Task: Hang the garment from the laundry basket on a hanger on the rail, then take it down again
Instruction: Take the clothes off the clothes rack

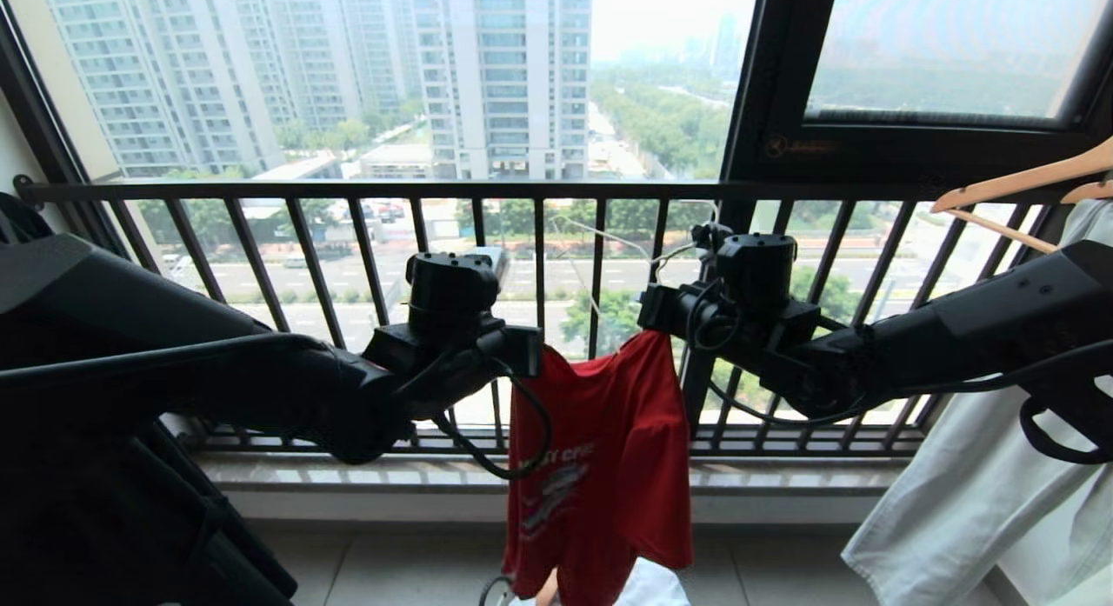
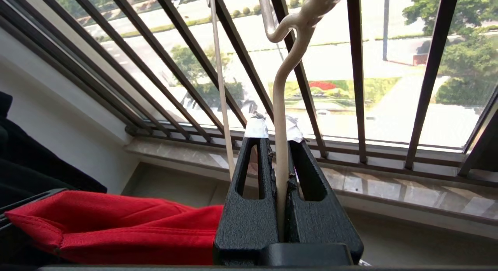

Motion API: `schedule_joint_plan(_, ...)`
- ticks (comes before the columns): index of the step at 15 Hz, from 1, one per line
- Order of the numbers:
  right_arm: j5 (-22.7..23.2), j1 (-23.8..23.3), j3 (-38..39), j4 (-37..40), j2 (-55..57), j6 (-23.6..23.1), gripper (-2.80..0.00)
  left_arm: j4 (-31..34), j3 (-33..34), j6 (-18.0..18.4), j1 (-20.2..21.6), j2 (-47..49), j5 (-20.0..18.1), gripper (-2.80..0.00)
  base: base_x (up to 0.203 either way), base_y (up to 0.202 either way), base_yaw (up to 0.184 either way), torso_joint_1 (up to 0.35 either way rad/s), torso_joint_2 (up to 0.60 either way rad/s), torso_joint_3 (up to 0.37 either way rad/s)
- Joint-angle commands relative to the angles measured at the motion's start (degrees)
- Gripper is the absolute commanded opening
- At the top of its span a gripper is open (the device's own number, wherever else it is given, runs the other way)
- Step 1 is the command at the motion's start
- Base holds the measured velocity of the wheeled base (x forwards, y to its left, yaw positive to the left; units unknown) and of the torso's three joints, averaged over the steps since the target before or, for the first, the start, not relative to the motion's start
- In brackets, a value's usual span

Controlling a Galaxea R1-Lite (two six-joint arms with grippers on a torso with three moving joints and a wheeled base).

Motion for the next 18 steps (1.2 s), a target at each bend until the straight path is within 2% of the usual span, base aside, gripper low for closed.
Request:
schedule_joint_plan(1,-2.47,0.37,-0.14,-0.26,-1.29,-0.13,-2.80,-0.06,1.66,0.20,-0.62,-4.00,-0.60,-2.80,0.000,0.000,0.000,0.000,0.00,0.000)
schedule_joint_plan(2,-3.20,0.38,-0.62,-0.53,-1.29,-0.42,-2.80,0.00,2.61,1.25,-0.86,-4.39,-1.37,-2.80,0.000,0.000,0.000,0.000,0.00,0.000)
schedule_joint_plan(4,-6.79,0.38,-2.29,-0.62,-1.22,-0.51,-2.80,0.49,5.01,7.12,-0.90,-4.32,-2.86,-2.80,0.000,0.000,0.000,0.000,0.00,0.000)
schedule_joint_plan(6,-8.56,0.64,-3.04,-0.70,-0.90,-0.42,-2.80,6.45,4.88,8.94,-0.84,-3.70,-3.06,-2.80,0.000,0.000,0.000,0.000,0.00,0.000)
schedule_joint_plan(8,-9.23,1.01,-3.52,-0.70,-0.44,-0.34,-2.80,7.83,4.64,9.13,-0.89,-3.37,-3.96,-2.80,0.000,0.000,0.000,0.000,0.00,0.000)
schedule_joint_plan(9,-10.49,1.38,-3.91,-0.67,-0.27,-0.34,-2.80,7.85,5.72,9.21,-0.90,-4.32,-5.65,-2.80,0.000,0.000,0.000,0.000,0.00,0.000)
schedule_joint_plan(11,-11.02,1.52,-4.32,-0.71,0.02,-0.34,-2.80,8.05,8.63,10.57,-0.88,-6.56,-12.78,-2.80,0.000,0.000,0.000,0.000,0.00,0.000)
schedule_joint_plan(13,-11.44,1.44,-4.84,-0.62,0.03,-0.42,-2.80,8.32,10.44,13.58,-0.81,-6.61,-13.51,-2.80,0.000,0.000,0.000,0.000,0.00,0.000)
schedule_joint_plan(16,-12.71,1.44,-5.37,-0.62,0.29,-0.60,-2.80,8.08,14.67,20.42,-1.31,-6.32,-14.28,-2.80,0.000,0.000,0.000,0.000,0.00,0.000)
schedule_joint_plan(18,-13.19,1.44,-6.43,-0.54,1.02,-0.60,-2.80,7.79,17.33,21.00,-2.10,-8.40,-21.74,-2.80,0.000,0.000,0.000,0.000,0.00,0.000)
